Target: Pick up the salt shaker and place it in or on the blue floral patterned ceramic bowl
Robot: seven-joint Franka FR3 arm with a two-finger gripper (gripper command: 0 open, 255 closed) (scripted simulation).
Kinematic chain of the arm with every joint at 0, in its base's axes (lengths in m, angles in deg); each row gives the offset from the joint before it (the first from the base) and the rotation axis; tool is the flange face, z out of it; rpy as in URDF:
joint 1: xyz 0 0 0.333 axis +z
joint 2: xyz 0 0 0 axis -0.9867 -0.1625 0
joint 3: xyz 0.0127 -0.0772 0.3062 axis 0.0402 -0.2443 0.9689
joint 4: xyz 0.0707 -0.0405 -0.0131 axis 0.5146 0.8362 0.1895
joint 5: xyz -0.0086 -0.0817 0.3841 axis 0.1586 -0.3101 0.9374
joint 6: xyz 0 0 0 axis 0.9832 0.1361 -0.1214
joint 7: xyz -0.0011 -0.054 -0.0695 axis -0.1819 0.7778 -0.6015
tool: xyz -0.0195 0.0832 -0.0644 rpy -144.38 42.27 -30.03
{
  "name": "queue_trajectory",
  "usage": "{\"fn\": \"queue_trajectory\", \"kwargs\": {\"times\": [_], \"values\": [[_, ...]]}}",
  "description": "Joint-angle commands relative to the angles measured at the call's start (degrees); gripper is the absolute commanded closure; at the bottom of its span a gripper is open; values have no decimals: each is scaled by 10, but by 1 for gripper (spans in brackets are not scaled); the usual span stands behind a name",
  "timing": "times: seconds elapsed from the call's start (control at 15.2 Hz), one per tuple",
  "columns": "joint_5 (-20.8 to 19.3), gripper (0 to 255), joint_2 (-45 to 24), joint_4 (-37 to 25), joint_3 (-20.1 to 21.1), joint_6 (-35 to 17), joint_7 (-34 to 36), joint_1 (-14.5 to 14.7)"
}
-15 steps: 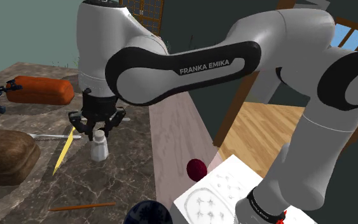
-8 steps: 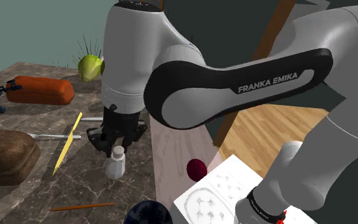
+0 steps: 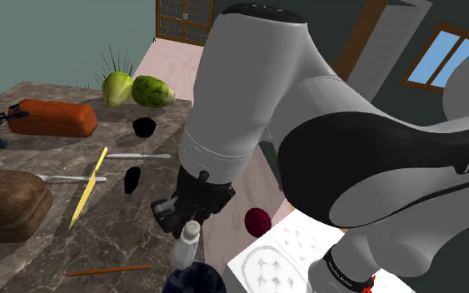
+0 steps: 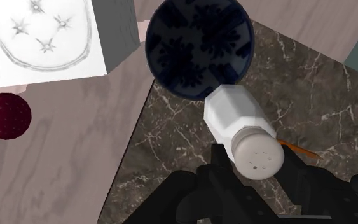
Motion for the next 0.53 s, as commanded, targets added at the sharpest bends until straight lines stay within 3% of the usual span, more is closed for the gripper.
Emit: {"fn": "queue_trajectory", "kwargs": {"times": [0.0, 0.07, 0.46], "values": [[20, 255, 35, 22, 0, 10, 5, 15], [34, 255, 62, 36, 2, 20, 11, 29], [35, 255, 52, 75, 12, -28, 15, 30]]}}
